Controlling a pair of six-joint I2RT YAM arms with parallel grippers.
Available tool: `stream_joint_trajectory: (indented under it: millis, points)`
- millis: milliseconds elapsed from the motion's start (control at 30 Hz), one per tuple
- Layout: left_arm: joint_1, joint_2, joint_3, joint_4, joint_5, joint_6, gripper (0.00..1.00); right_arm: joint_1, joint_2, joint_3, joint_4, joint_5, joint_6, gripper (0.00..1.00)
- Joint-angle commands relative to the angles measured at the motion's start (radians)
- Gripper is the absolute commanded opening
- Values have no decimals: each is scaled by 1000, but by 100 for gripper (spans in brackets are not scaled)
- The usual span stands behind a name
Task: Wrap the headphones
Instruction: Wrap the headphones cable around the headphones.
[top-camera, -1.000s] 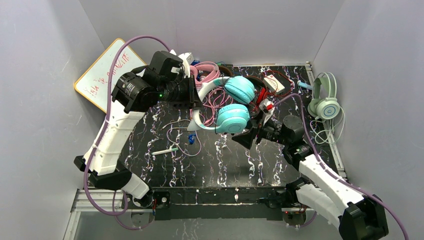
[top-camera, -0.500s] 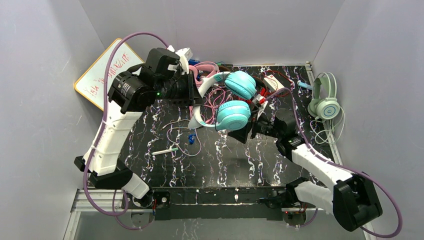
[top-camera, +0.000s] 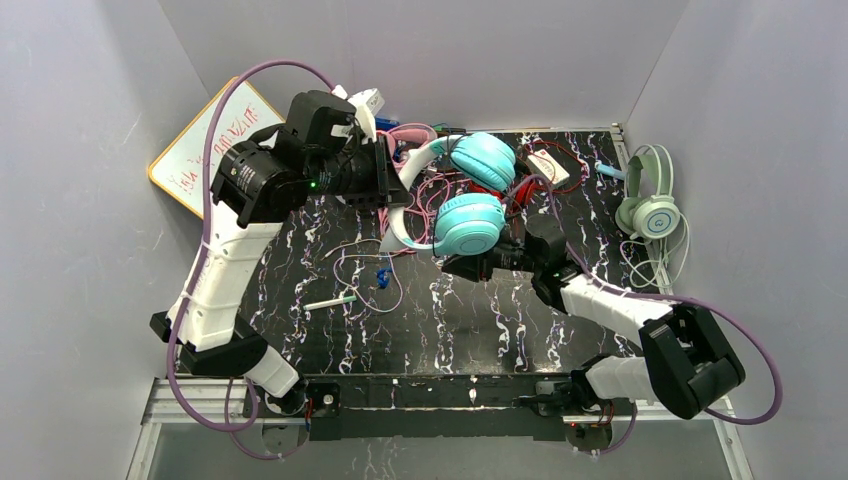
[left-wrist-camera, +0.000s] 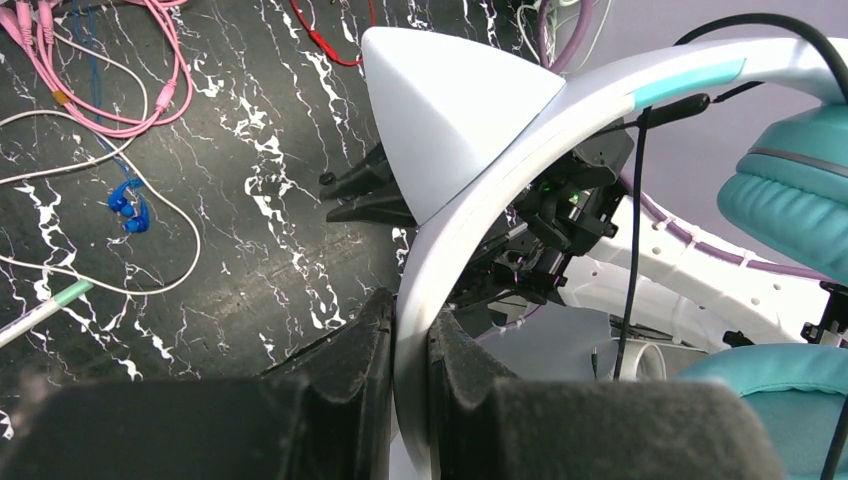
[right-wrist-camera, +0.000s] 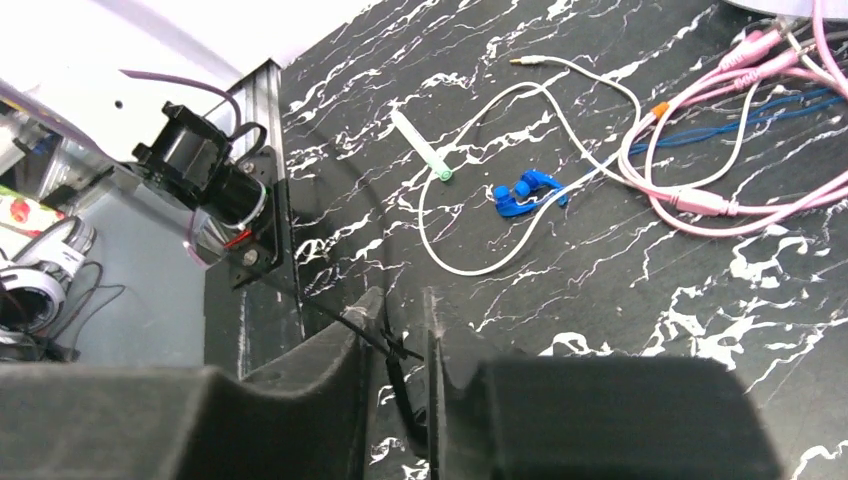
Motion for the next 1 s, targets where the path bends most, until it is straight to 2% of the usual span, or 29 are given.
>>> stream_joint_trajectory:
  millis: [0, 67, 100, 200, 333, 500, 833, 967]
  points:
    - [4, -20, 39, 35, 40, -22, 0, 4, 1, 35, 94, -65, 23, 18]
    - [3, -21, 37, 26, 20, -15, 0, 3, -16, 17, 91, -52, 32, 5]
    - [3, -21, 36, 20, 9, -13, 0, 2, -29, 7, 86, -39, 36, 1]
    - [4, -25, 37, 7, -40, -11, 0, 2, -70, -43, 71, 6, 56, 1]
    - [3, -13, 93, -16, -121, -9, 0, 2, -124, -117, 73, -29, 112, 1]
    - [7, 19, 112, -68, -322, 1, 0, 10, -224, -175, 21, -54, 189, 1]
    - [65, 61, 67, 135, -361, -56, 0, 123, -378, -201, -146, 36, 291, 1]
    - [81, 39, -41, 221, -435, -83, 0, 163, -396, -179, -163, 35, 353, 1]
